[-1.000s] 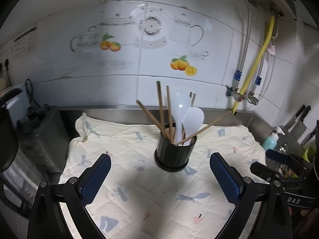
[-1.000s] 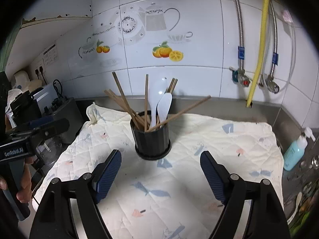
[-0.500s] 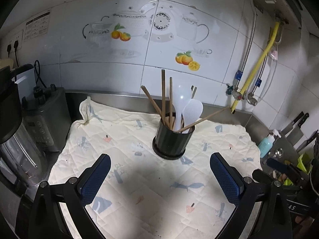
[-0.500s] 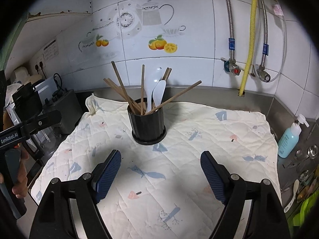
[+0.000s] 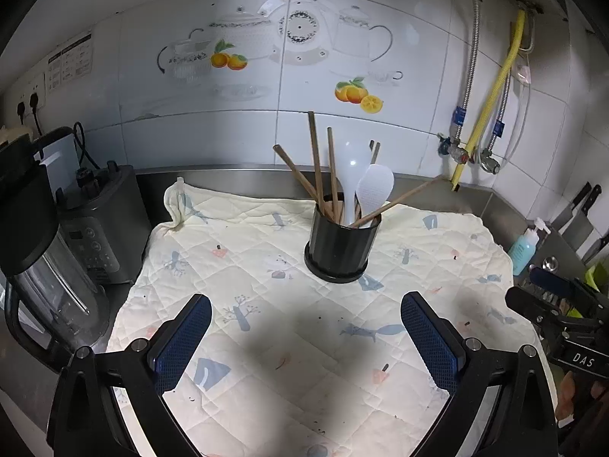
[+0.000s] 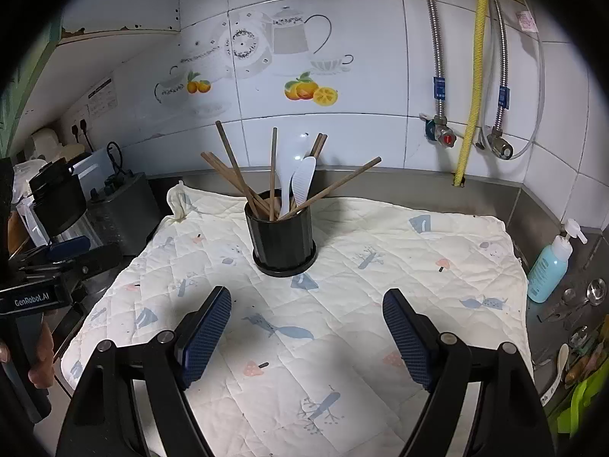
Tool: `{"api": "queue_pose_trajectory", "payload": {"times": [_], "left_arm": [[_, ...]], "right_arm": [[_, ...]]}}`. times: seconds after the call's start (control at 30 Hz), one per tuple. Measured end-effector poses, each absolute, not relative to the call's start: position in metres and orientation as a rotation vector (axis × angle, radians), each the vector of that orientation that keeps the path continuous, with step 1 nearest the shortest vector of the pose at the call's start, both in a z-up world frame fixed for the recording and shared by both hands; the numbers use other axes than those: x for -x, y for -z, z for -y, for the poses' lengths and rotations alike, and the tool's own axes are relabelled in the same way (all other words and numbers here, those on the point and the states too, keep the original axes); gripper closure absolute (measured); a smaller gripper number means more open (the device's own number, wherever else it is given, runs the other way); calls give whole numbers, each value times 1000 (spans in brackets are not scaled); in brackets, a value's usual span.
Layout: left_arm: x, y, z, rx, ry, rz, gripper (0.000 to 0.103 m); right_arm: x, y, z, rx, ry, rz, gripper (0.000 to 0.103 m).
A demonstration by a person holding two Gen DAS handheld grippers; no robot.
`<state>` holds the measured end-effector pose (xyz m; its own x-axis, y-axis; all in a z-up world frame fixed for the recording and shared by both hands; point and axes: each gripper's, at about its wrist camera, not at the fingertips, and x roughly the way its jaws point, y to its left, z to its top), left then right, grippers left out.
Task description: Organize utensils
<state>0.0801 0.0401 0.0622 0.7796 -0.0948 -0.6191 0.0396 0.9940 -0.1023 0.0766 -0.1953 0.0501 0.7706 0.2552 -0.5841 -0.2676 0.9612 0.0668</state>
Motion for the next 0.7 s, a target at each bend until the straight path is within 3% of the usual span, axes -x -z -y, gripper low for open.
{"api": "queue_pose_trajectory", "payload": {"times": [0.7], "left_arm": [[-78,-65,-26,44,92,-663,0]], "right_arm": [[-71,-48,198,13,-282,-632,13]]}}
